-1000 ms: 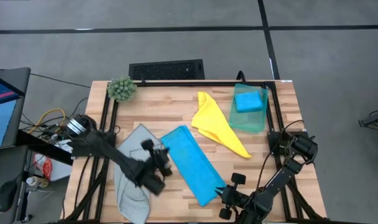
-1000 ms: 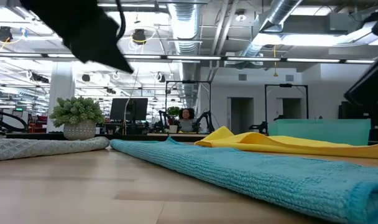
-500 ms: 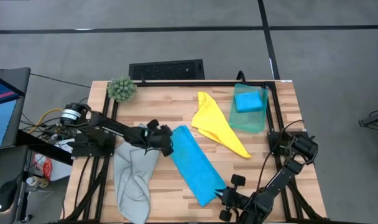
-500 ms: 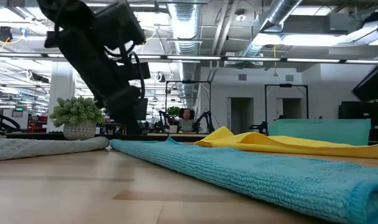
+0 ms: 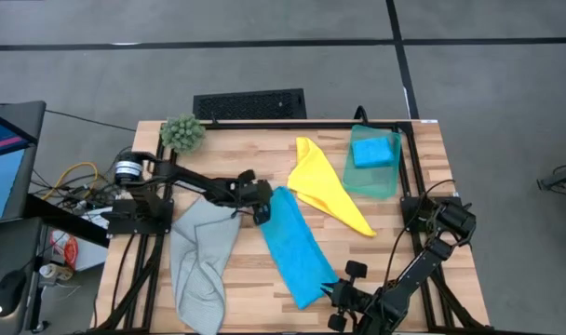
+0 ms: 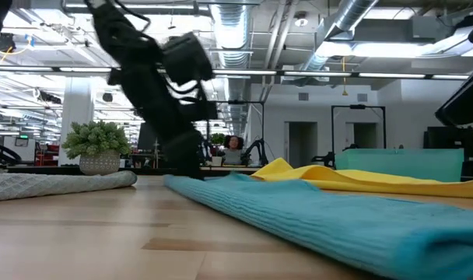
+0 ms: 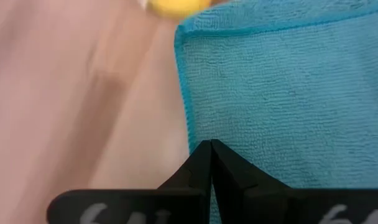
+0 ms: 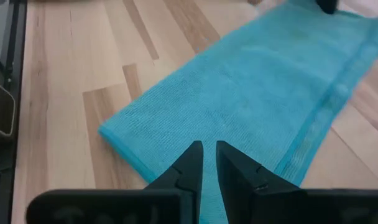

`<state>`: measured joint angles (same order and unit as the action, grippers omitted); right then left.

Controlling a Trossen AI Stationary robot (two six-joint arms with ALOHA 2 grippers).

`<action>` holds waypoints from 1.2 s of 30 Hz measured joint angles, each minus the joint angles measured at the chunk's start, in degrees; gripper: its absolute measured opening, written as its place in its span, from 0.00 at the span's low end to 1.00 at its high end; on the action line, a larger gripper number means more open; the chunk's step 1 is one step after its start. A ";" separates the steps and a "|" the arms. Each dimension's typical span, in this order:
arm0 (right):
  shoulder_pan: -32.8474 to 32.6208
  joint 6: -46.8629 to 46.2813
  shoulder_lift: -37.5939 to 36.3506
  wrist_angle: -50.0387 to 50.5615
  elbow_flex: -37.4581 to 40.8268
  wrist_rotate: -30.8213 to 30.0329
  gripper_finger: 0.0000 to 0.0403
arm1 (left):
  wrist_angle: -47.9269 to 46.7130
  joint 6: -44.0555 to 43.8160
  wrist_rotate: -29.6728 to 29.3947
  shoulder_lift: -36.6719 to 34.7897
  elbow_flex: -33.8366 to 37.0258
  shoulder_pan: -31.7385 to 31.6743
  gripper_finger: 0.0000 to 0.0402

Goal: Fold microfiber towels
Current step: Fold the blue microfiber cloth

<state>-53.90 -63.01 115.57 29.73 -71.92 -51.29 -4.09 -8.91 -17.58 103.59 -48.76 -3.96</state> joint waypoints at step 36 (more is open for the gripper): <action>7.94 0.79 -0.04 -29.73 13.18 7.59 0.17 | -17.18 -16.20 -15.15 -3.45 -11.07 40.09 0.00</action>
<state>-45.96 -62.22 115.52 0.00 -58.74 -43.70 -21.27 -25.11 -32.73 100.14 -59.83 36.13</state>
